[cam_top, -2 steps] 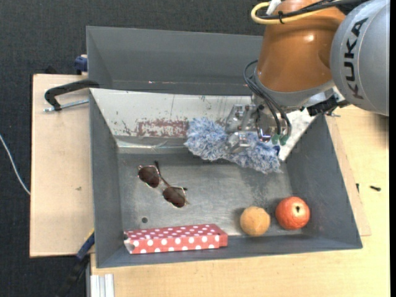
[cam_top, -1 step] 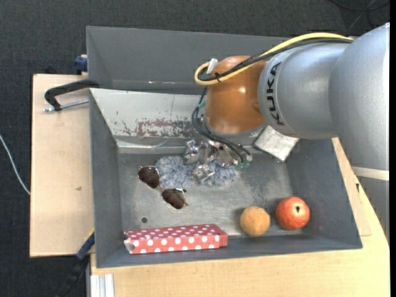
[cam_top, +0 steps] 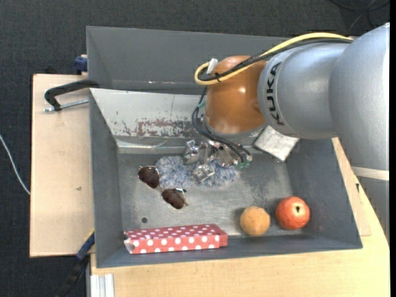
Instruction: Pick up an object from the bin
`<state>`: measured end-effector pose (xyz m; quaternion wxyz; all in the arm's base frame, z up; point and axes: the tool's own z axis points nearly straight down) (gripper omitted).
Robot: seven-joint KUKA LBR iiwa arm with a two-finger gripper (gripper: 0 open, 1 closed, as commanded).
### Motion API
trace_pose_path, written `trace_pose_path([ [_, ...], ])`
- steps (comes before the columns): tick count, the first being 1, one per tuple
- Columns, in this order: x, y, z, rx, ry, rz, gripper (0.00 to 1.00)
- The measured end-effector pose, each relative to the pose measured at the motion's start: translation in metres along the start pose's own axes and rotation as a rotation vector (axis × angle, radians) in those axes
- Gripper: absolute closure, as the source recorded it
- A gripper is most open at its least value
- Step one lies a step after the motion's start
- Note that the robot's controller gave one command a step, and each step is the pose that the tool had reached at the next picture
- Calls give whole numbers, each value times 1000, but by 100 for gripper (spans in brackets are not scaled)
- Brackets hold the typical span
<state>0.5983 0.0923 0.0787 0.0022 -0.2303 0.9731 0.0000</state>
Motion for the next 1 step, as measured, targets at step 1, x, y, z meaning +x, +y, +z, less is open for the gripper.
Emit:
trace_pose_path([
  [1,-10,21,-142,-2,-2,-385,100],
])
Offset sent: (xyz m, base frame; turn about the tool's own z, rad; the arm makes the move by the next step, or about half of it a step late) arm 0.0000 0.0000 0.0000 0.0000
